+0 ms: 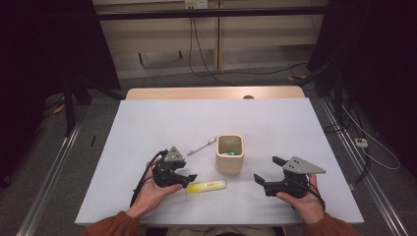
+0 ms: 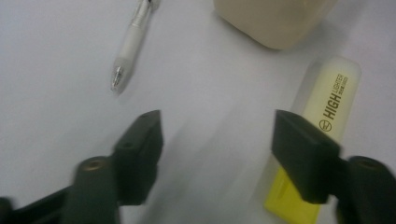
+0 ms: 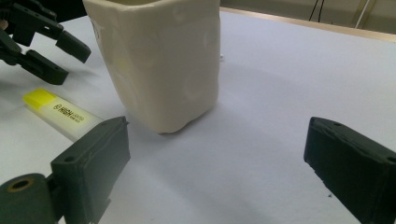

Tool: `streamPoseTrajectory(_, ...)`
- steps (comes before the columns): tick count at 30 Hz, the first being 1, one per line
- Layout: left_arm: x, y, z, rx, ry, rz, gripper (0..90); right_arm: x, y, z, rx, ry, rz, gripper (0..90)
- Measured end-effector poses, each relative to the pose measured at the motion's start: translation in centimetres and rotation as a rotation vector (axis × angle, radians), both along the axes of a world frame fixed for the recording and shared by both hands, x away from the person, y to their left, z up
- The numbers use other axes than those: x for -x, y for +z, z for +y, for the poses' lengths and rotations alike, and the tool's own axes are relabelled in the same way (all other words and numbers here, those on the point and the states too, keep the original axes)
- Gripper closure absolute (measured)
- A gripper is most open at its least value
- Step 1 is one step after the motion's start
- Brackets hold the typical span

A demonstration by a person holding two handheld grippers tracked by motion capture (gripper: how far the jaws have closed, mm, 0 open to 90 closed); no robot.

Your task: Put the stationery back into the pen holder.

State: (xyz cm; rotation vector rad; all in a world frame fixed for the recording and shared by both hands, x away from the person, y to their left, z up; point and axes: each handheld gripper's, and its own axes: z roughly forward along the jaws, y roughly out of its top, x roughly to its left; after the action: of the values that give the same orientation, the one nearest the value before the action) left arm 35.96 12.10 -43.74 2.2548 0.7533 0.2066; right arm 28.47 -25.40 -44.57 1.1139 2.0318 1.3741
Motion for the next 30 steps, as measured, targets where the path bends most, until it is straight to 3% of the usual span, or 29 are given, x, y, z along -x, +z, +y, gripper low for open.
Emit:
streamPoseTrajectory(2, 0.1, 0.1, 0.1, 0.005, 0.007, -0.014, 19.8, 0.0, 0.0, 0.0, 0.0, 0.0, -0.003, 7.1)
streamPoseTrajectory(4, 0.0, 0.3, 0.1, 0.025, 0.004, -0.002, 12.1, 0.0, 0.0, 0.0, 0.0, 0.0, -0.002, 7.0)
streamPoseTrajectory(6, 0.0, 0.5, 0.0, 0.002, -0.019, 0.009, 9.7, 0.0, 0.0, 0.0, 0.002, 0.001, -0.002, 7.0)
streamPoseTrajectory(9, 0.3, 1.1, 0.1, -0.032, -0.034, -0.015, 11.9, 0.0, 0.0, 0.0, 0.002, 0.002, -0.003, 7.1)
streamPoseTrajectory(11, 0.5, 1.4, 0.2, -0.025, -0.045, 0.006, 12.4, 0.0, 0.0, 0.0, 0.001, 0.001, -0.003, 7.1)
streamPoseTrajectory(14, 1.0, 1.4, -0.1, -0.066, -0.071, 0.007, 12.3, 0.0, 0.0, 0.0, 0.0, 0.002, 0.0, 7.0)
streamPoseTrajectory(19, 1.9, 0.9, -1.3, -0.08, -0.143, 0.094, 12.3, 0.0, 0.0, 0.1, 0.003, 0.007, -0.001, 7.1)
streamPoseTrajectory(21, 2.2, 1.0, -1.7, -0.105, -0.195, 0.094, 12.4, 0.0, 0.0, 0.1, 0.002, 0.007, -0.001, 7.0)
streamPoseTrajectory(23, 2.3, 0.9, -1.8, -0.091, -0.231, 0.101, 12.2, 0.0, 0.0, 0.0, 0.001, 0.009, 0.0, 6.7)
streamPoseTrajectory(24, 2.3, 0.9, -1.8, -0.104, -0.243, 0.105, 12.0, 0.0, 0.0, 0.1, 0.001, 0.01, 0.001, 6.5)
streamPoseTrajectory(27, 2.1, 0.5, -1.8, -0.114, -0.255, 0.106, 12.1, 0.0, 0.0, 0.1, 0.002, 0.016, -0.004, 6.5)
streamPoseTrajectory(30, 1.9, 0.2, -2.0, -0.124, -0.265, 0.114, 18.8, 0.0, 0.0, 0.1, 0.003, 0.016, -0.003, 6.5)
